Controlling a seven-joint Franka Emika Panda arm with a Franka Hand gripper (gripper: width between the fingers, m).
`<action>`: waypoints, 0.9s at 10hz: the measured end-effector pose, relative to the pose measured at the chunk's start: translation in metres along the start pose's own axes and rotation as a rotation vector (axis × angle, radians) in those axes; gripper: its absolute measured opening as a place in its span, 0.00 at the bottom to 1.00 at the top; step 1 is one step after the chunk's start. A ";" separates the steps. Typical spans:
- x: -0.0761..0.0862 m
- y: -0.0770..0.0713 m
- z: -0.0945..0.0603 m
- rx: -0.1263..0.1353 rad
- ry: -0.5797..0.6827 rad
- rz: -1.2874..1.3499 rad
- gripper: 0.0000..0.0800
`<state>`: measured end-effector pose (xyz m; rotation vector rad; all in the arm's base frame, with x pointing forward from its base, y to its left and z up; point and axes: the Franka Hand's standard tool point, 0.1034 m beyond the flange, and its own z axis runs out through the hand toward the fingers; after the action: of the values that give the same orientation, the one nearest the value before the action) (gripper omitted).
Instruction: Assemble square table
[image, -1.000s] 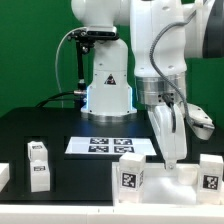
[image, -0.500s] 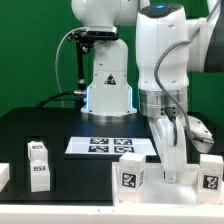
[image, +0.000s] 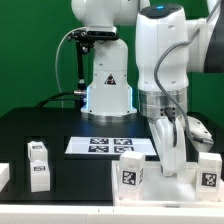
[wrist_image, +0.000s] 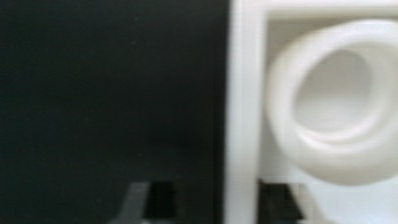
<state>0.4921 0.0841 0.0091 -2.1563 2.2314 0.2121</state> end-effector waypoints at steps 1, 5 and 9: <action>0.000 -0.003 -0.002 0.010 0.002 -0.005 0.09; 0.002 -0.004 -0.003 0.018 0.005 -0.042 0.09; 0.046 0.003 -0.020 0.032 -0.055 -0.287 0.08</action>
Offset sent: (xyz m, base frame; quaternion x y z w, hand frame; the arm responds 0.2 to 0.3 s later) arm 0.0000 0.0000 0.0000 0.0000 0.0000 0.0000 1.0000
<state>0.4886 0.0366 0.0235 -2.3850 1.8549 0.2202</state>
